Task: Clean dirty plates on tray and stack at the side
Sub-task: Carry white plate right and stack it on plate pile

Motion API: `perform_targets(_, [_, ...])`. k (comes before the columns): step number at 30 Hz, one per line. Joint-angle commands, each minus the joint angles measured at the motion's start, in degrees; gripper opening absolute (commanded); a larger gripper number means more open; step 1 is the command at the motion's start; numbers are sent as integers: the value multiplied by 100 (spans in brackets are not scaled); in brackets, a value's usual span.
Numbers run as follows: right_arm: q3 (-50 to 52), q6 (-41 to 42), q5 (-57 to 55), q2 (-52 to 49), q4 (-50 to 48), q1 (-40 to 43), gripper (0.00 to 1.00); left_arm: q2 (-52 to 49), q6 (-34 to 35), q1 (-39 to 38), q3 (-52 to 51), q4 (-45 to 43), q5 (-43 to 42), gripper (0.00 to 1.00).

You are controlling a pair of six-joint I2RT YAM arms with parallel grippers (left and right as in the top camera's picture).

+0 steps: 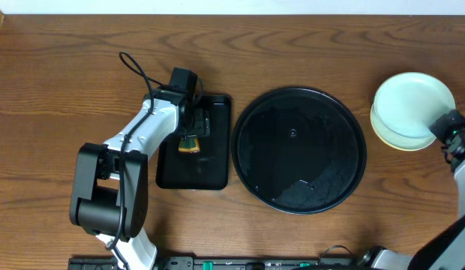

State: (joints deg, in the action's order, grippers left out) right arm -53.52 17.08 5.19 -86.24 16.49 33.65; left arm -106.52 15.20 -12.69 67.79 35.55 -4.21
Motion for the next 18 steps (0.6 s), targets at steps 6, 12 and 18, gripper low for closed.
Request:
perform_targets(6, [-37,83,-221,-981,-476,59,1,-90,-7,2,-28,-2,33,83])
perform_targets(12, [-37,0,-216,-1008,-562,61,19,-90,-7,2,-28,-48,33,83])
perform_targets(18, [-107,-76,201,-896,-186,15,67,-90,-7,2,-28,-50,33,83])
